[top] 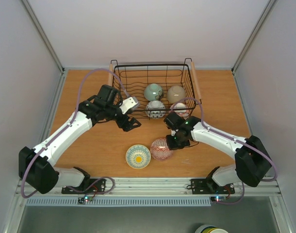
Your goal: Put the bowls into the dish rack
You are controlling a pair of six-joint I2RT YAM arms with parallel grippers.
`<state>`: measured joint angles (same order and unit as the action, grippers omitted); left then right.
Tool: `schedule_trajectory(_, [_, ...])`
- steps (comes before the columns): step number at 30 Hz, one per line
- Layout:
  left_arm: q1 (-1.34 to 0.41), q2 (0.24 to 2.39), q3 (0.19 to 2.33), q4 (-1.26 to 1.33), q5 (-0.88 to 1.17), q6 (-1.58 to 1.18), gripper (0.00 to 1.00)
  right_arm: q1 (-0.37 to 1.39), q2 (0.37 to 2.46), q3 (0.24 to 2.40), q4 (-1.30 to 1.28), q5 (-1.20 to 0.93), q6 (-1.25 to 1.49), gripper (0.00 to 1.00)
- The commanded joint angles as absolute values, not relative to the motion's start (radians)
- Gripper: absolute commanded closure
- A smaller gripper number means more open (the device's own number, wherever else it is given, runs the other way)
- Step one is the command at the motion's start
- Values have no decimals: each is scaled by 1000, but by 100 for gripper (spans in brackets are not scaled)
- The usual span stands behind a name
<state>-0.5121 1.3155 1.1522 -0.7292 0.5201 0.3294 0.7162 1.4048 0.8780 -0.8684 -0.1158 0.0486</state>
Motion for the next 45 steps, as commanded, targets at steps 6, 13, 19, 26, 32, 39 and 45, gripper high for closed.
schedule_trajectory(6, [-517, 1354, 1201, -792, 645, 368, 9, 719, 1337, 1157, -1007, 42, -82, 99])
schedule_trajectory(13, [-518, 1376, 1208, -799, 671, 356, 7, 720, 1426, 1332, -986, 33, -127, 99])
schedule_trajectory(19, [-518, 1386, 1213, -797, 655, 345, 7, 745, 1489, 1446, -990, 36, -155, 99])
schedule_trajectory(26, [-520, 1402, 1214, -776, 606, 321, 14, 811, 1546, 1580, -1019, 78, -167, 99])
schedule_trajectory(32, [-529, 1404, 1220, -770, 549, 301, 34, 869, 1608, 1663, -1046, 133, -172, 99])
schedule_trajectory(39, [-531, 1410, 1221, -762, 498, 294, 99, 898, 1633, 1686, -1084, 224, -158, 99])
schedule_trajectory(45, [-530, 1417, 1224, -758, 474, 294, 99, 903, 1583, 1641, -1070, 241, -131, 92])
